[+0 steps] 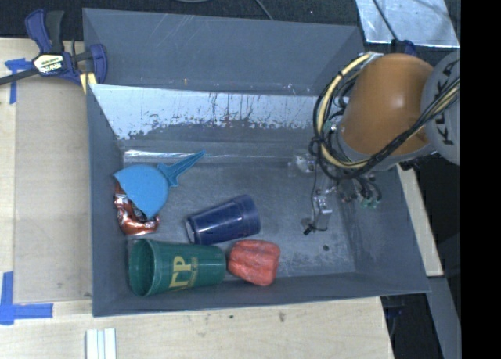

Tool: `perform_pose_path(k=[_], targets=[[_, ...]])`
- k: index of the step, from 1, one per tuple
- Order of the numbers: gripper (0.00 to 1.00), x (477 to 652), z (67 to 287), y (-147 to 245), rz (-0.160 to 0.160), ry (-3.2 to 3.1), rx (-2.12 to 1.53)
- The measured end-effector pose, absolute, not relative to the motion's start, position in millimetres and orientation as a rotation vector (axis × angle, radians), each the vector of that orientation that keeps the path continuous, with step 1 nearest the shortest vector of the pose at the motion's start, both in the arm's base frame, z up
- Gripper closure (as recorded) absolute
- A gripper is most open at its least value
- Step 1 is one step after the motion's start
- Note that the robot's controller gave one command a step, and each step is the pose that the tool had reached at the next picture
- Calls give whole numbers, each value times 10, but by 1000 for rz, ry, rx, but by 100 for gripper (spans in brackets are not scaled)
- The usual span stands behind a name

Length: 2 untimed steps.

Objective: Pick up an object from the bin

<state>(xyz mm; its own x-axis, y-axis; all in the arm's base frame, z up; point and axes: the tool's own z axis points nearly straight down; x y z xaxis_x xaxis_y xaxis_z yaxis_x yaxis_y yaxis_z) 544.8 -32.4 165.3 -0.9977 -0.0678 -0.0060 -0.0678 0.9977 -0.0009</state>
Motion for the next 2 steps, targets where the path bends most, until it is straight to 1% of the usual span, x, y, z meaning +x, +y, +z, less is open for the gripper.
perform_pose_path(k=[1,2], targets=[[0,5210,1527,41,0,3135,187],[0,5321,1494,367,1,3115,349]])
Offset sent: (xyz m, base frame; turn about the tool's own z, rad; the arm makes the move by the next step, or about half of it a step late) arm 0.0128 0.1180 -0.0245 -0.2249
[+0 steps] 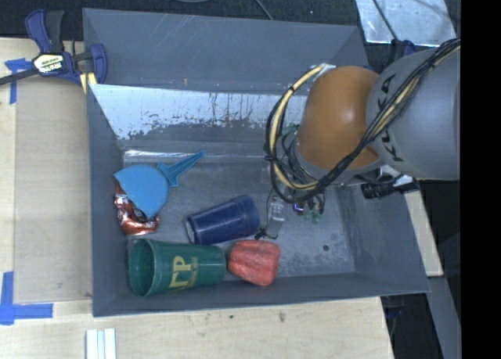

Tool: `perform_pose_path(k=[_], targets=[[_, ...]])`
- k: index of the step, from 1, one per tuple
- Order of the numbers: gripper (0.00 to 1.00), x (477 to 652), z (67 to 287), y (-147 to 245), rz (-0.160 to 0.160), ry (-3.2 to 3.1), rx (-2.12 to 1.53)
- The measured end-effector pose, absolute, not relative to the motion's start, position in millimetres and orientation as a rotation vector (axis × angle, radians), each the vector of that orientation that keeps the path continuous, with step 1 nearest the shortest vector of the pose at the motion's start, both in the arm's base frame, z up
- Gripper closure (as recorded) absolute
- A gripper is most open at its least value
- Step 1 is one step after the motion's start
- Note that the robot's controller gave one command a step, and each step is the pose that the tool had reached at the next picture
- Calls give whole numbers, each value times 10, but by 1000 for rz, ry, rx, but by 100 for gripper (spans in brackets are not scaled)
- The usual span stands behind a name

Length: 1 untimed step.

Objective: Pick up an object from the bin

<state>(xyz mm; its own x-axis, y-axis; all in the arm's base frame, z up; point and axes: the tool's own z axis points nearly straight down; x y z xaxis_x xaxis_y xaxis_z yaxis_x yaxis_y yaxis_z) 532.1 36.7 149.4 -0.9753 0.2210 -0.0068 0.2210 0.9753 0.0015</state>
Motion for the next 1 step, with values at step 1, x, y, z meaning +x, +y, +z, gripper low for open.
perform_pose_path(k=[1], targets=[[0,5635,897,712,0,3125,-165]])
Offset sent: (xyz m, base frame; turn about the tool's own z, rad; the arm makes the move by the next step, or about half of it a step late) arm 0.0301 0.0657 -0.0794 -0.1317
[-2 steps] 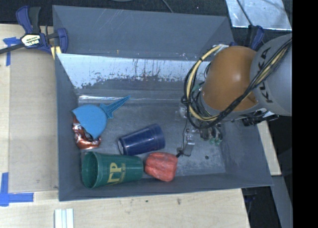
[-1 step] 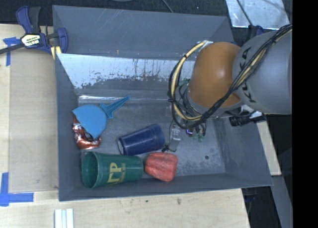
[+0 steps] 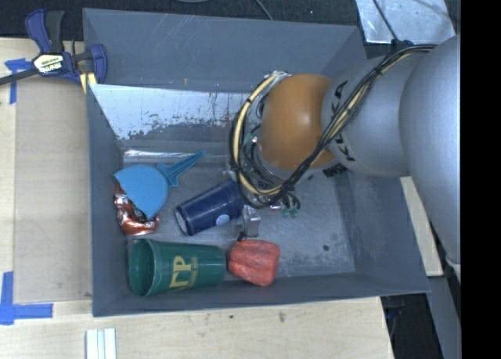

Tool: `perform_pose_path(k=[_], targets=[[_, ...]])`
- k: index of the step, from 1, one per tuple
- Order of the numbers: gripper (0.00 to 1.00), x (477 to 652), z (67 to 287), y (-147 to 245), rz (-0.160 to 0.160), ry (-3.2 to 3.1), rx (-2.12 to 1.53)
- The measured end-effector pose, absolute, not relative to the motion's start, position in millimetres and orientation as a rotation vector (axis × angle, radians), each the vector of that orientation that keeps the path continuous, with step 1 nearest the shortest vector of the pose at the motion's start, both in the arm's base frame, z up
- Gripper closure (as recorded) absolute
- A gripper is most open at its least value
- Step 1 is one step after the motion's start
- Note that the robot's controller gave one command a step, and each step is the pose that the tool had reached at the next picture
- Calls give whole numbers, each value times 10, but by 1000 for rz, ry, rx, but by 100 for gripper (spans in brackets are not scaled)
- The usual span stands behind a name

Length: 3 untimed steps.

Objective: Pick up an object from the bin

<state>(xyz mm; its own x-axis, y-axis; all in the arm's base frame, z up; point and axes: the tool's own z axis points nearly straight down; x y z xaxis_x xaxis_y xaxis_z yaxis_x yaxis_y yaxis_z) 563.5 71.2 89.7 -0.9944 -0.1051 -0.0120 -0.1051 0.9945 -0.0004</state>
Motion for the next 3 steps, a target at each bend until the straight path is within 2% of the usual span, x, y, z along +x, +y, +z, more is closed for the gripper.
perform_pose_path(k=[1,3], targets=[[100,5638,713,1013,0,3125,142],[100,5623,754,1011,-1,3130,142]])
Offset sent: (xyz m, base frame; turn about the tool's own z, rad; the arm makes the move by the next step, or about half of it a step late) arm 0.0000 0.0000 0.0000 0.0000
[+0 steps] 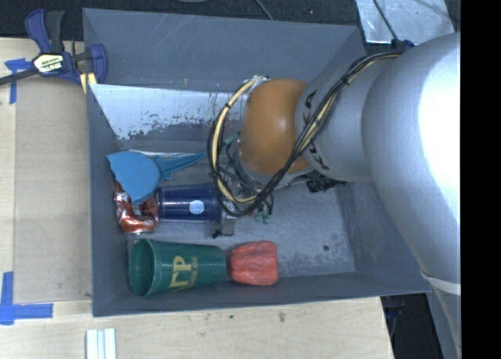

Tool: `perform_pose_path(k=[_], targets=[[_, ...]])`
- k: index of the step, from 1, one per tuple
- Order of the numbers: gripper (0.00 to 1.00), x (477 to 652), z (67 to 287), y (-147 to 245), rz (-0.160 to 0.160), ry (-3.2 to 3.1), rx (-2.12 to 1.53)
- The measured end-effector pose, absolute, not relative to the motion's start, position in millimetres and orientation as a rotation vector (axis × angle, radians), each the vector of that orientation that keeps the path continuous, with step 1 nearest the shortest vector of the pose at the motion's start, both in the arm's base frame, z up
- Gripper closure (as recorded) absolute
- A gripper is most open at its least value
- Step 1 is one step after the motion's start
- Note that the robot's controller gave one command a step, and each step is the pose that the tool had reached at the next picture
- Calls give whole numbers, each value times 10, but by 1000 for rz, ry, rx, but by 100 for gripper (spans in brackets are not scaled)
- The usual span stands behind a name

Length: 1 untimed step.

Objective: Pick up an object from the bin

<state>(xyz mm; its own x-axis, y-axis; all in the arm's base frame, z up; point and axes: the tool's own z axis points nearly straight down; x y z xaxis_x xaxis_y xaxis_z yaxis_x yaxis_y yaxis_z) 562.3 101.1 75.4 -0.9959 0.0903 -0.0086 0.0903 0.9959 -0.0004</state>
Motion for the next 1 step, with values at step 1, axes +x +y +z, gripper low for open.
perform_pose_path(k=[1], targets=[[100,5601,954,1009,-3,3138,141]])
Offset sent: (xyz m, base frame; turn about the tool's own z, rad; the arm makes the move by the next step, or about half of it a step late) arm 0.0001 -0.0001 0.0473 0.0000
